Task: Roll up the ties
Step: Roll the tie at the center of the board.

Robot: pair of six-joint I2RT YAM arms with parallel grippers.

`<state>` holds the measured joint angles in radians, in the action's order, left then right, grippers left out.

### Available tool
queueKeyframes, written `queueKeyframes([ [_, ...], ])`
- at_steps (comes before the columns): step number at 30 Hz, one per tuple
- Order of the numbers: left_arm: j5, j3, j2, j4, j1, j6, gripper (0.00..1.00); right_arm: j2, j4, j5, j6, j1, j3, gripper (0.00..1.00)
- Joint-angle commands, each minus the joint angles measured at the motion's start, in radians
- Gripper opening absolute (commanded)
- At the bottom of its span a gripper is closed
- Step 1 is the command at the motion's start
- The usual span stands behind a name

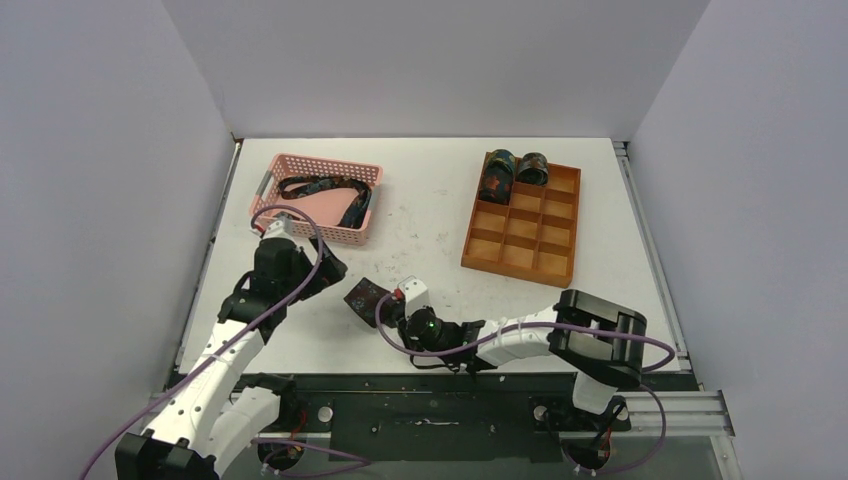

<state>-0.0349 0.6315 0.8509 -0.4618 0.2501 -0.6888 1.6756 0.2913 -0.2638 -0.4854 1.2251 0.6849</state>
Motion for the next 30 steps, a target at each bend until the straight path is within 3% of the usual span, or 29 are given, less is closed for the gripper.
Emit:
queueKeyframes([
  [1, 0.026, 0.007, -0.014, 0.033, -0.012, 0.001, 0.97, 0.054, 0.023, -0.089, -0.031, -0.018, 0.021, 0.32],
  [12, 0.060, 0.002, -0.017, 0.032, -0.020, 0.005, 0.97, -0.092, -0.020, -0.142, -0.027, -0.016, -0.035, 0.35],
  [21, 0.074, -0.016, -0.029, 0.027, -0.021, -0.006, 0.98, 0.006, -0.054, -0.177, 0.029, -0.032, 0.121, 0.33],
  [30, 0.083, -0.025, -0.043, 0.029, -0.022, -0.012, 0.97, 0.108, -0.095, -0.136, 0.000, -0.081, 0.159, 0.32],
])
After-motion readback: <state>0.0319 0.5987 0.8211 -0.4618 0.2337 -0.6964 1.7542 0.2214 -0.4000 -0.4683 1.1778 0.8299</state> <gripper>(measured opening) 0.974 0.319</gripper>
